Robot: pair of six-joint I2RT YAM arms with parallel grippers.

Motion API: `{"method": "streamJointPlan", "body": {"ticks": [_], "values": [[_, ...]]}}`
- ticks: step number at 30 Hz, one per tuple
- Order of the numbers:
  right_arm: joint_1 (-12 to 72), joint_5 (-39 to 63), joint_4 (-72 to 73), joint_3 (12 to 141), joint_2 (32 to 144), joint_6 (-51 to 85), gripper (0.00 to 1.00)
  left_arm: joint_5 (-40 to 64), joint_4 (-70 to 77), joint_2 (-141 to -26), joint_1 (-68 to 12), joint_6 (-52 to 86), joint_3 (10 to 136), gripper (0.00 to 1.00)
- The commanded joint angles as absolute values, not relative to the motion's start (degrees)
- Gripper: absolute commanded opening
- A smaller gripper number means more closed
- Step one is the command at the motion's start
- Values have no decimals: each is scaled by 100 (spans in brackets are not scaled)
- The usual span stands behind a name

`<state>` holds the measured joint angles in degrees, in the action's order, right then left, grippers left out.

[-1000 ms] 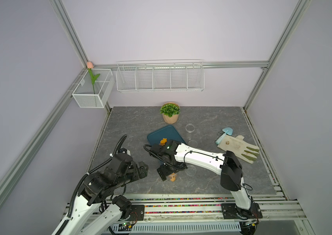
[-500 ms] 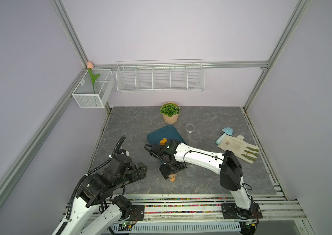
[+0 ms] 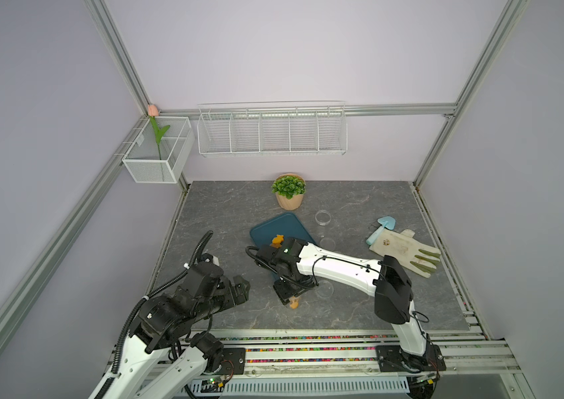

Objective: Pour the cookies out of the jar
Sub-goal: Pick up the jar from the center of the board.

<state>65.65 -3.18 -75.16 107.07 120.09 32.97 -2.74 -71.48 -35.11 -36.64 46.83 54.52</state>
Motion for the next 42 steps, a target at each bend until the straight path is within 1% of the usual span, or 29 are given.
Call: {"method": "streamJointPlan", "body": {"ticks": [1,11,14,25,34,42], "values": [[6530,-379,-7654,10599,11780,3373,64,-312,-7321,-3412,-3630,4776,5502,100],[6522,-470,-7690,10617,11657,3357,62,-326,-7358,-3340,-3630,4847,5458,100],[6506,-503,-7702,10631,11561,3349,57,-321,-7324,-3353,-3630,4857,5458,100],[6216,-421,-7761,10617,11058,3279,57,-187,-6982,-3561,-3630,4857,5470,100],[5333,291,-7448,10600,10038,3120,57,456,-6079,-4286,-3630,4621,5836,100],[4171,1328,-7011,10429,9118,3062,57,1379,-5125,-5337,-3613,4710,6357,100]]}}
